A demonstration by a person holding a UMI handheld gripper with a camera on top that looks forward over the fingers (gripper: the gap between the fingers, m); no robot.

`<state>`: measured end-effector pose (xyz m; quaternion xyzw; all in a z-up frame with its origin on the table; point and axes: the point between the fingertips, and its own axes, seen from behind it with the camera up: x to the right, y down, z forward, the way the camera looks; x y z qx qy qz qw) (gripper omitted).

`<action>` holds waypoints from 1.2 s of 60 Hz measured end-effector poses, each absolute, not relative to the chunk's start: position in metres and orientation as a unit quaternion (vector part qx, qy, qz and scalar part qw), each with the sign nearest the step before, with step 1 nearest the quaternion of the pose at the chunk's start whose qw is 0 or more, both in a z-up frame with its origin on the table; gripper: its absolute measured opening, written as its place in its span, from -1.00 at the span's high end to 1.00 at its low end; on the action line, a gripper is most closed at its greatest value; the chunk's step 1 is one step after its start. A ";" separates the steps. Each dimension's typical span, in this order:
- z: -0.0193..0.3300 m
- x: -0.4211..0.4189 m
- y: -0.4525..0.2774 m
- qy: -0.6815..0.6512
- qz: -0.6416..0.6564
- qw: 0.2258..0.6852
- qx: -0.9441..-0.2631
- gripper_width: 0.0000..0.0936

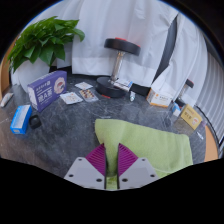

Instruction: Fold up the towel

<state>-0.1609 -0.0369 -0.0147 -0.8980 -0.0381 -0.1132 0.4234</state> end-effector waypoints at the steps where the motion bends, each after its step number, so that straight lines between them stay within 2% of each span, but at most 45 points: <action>1: -0.015 -0.161 -0.037 -0.034 -0.111 0.423 -0.899 0.75; 5: -0.013 -0.162 -0.036 -0.016 -0.095 0.420 -0.902 0.88; 9: -0.008 -0.163 -0.037 -0.001 -0.080 0.413 -0.907 0.89; 12: 0.008 -0.169 -0.039 0.004 -0.059 0.415 -0.908 0.90; 20: 0.090 -0.201 -0.042 0.051 0.066 0.455 -0.887 0.89; 23: 0.125 -0.194 -0.046 0.066 0.103 0.471 -0.874 0.90; 26: 0.146 -0.175 -0.047 0.078 0.115 0.485 -0.864 0.89; 29: 0.148 -0.152 -0.047 0.087 0.111 0.490 -0.860 0.89; 32: 0.136 -0.120 -0.047 0.096 0.094 0.487 -0.863 0.87; 38: 0.085 -0.053 -0.058 0.110 0.055 0.447 -0.886 0.63; 41: 0.065 -0.024 -0.061 0.119 0.039 0.435 -0.892 0.35; 43: 0.054 -0.004 -0.065 0.118 0.021 0.426 -0.897 0.06; 44: 0.050 0.007 -0.067 0.115 0.009 0.422 -0.899 -0.02; 46: 0.046 0.029 -0.072 0.107 -0.014 0.418 -0.902 -0.28; 54: 0.057 0.080 -0.086 0.099 -0.061 0.427 -0.897 -0.75; 59: 0.080 0.095 -0.097 0.089 -0.074 0.440 -0.890 -0.82; 72: 0.154 0.067 -0.146 0.045 -0.080 0.472 -0.877 -0.82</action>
